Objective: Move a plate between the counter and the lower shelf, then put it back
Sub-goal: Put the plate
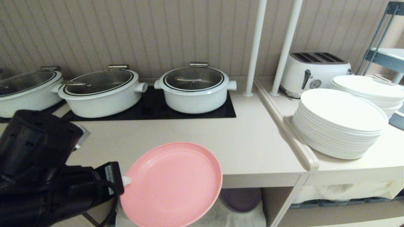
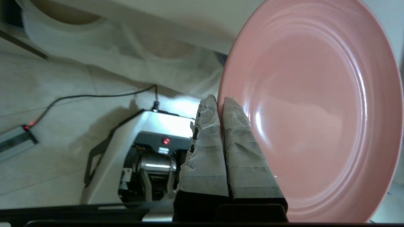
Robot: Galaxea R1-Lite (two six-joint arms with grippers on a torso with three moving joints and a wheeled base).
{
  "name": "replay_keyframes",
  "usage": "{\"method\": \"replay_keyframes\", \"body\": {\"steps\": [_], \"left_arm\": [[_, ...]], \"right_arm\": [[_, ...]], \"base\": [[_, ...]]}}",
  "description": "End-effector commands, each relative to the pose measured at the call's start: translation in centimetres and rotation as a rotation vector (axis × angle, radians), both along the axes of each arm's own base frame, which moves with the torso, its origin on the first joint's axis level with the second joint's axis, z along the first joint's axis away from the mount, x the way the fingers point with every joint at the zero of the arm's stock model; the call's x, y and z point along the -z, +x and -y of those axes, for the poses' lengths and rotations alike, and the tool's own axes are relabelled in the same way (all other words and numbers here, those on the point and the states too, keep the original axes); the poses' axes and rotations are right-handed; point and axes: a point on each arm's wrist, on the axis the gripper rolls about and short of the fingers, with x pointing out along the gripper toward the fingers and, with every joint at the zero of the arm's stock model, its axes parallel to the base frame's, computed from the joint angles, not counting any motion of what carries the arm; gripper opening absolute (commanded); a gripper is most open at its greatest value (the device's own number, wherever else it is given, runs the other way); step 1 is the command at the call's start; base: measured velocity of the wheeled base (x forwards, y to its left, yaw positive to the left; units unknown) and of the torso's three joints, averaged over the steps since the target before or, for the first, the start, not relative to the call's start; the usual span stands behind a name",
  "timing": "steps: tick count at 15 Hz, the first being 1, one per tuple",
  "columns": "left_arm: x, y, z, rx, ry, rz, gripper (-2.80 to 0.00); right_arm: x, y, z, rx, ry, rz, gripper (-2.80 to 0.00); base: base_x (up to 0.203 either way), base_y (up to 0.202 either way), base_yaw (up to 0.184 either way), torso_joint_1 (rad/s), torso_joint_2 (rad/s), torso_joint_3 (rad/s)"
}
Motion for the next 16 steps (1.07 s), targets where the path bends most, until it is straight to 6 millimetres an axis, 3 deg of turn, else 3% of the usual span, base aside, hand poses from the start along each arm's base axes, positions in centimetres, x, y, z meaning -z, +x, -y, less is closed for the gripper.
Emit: {"method": "replay_keyframes", "body": {"steps": [1,8,16], "left_arm": [[0.6,1.6,0.8,-0.029,0.034,-0.03,-2.8],[0.8,6.6,2.4,-0.139,0.077,-0.036,-2.8],[3.4,11.7,4.0,-0.191,0.066,0.0,-2.8]], "right_arm": [[0.0,0.0,0.0,0.001,0.0,0.0,-2.8],[0.0,0.0,0.0,0.001,0.0,0.0,-2.8],[0.0,0.0,0.0,0.001,0.0,0.0,-2.8]], "base": [[0.0,0.0,0.0,0.0,0.0,0.0],[0.0,0.0,0.0,0.0,0.0,0.0],[0.0,0.0,0.0,0.0,0.0,0.0]]}}
